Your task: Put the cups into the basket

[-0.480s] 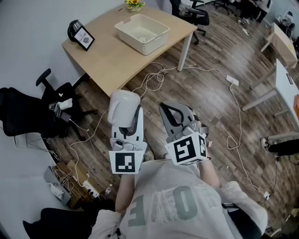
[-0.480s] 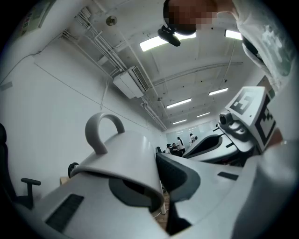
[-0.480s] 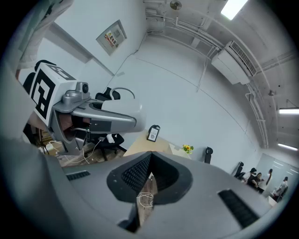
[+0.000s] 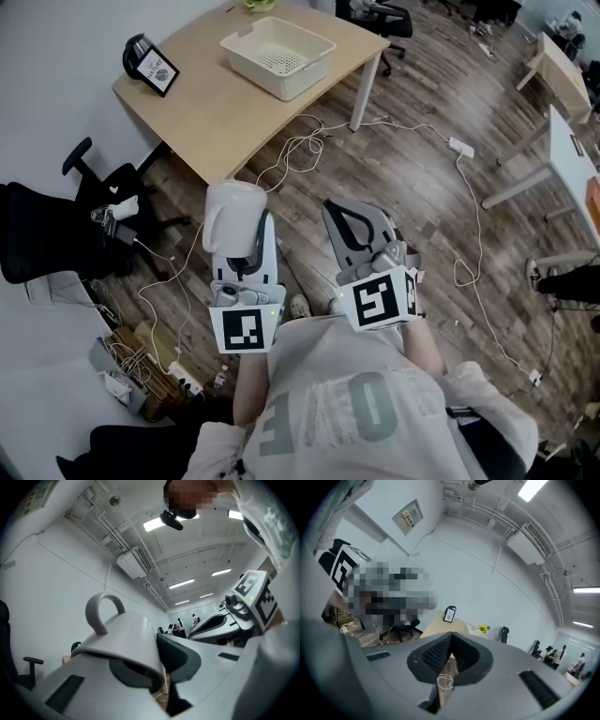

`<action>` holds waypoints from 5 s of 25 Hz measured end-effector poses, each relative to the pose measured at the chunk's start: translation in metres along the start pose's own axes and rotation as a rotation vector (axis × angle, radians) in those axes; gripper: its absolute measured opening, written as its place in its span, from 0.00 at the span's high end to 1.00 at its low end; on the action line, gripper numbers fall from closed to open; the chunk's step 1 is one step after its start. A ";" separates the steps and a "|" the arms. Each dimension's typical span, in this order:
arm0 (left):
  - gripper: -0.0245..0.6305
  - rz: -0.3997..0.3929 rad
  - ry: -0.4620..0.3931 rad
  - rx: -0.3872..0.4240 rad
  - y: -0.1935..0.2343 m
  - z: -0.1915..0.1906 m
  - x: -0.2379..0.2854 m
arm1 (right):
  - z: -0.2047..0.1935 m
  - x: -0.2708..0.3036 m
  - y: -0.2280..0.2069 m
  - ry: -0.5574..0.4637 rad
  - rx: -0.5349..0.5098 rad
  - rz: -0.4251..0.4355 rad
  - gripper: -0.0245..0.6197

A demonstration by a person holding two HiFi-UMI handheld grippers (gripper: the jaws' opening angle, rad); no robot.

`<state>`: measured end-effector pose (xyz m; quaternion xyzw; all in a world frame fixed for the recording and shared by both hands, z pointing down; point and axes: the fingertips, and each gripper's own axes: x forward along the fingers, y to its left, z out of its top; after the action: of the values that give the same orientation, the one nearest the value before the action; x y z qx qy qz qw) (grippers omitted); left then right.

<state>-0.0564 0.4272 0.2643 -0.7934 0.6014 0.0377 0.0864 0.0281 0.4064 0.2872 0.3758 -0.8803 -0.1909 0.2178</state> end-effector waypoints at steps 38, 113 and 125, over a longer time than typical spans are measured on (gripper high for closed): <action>0.88 0.020 -0.004 0.021 0.121 -0.067 0.292 | -0.065 0.252 -0.175 0.023 0.000 0.040 0.96; 0.88 -0.723 1.406 0.465 0.196 -0.378 0.598 | -0.169 0.549 -0.412 0.019 0.246 0.176 0.96; 0.88 -0.831 1.646 0.685 0.200 -0.428 0.563 | -0.183 0.570 -0.406 0.040 0.278 0.207 0.96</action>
<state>-0.1136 -0.2367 0.5746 -0.6524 0.1253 -0.7364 -0.1279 0.0044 -0.3110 0.3735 0.3131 -0.9277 -0.0365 0.2000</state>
